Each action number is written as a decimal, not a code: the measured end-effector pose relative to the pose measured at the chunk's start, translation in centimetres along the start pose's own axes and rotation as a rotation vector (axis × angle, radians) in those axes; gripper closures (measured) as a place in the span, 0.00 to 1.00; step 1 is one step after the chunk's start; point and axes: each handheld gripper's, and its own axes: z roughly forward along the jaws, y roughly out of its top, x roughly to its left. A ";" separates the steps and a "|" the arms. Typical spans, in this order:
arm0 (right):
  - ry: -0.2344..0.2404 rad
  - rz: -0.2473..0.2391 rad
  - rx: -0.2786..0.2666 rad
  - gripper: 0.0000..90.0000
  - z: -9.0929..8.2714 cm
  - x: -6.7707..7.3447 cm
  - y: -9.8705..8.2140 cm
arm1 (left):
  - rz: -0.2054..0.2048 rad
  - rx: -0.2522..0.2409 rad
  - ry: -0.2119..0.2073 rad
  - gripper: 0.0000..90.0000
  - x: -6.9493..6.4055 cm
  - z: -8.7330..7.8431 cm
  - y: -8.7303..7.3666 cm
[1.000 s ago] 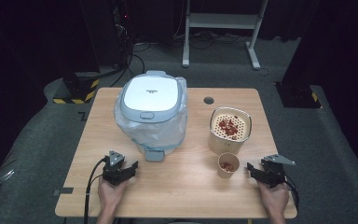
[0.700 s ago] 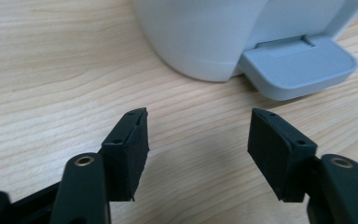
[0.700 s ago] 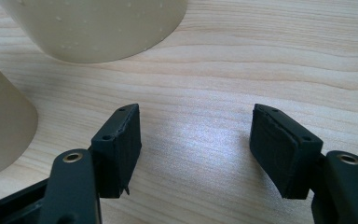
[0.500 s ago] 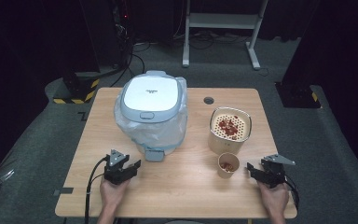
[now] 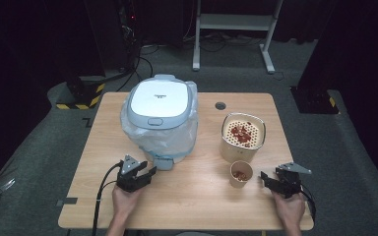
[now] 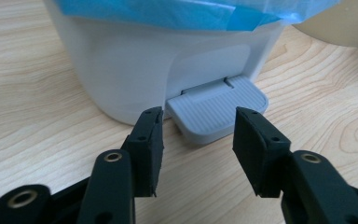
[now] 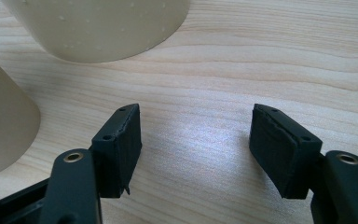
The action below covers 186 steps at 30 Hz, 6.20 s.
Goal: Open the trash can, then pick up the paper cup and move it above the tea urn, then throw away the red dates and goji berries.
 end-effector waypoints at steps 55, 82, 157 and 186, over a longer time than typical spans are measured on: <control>0.013 0.002 0.001 0.38 0.1 0.0 0.1 | 0.084 -0.026 0.008 0.87 -1.9 4.2 1.1; 0.017 0.000 -0.001 0.38 0.2 -0.1 0.2 | 0.098 -0.054 0.020 0.93 -2.1 4.4 0.7; 0.064 0.009 -0.070 0.27 -1.9 0.0 -0.6 | 0.105 -0.020 0.005 0.95 -2.0 4.8 0.5; 0.134 -0.049 -0.126 0.23 -4.4 3.8 -2.4 | 0.101 -0.007 0.017 0.95 -2.2 4.9 0.6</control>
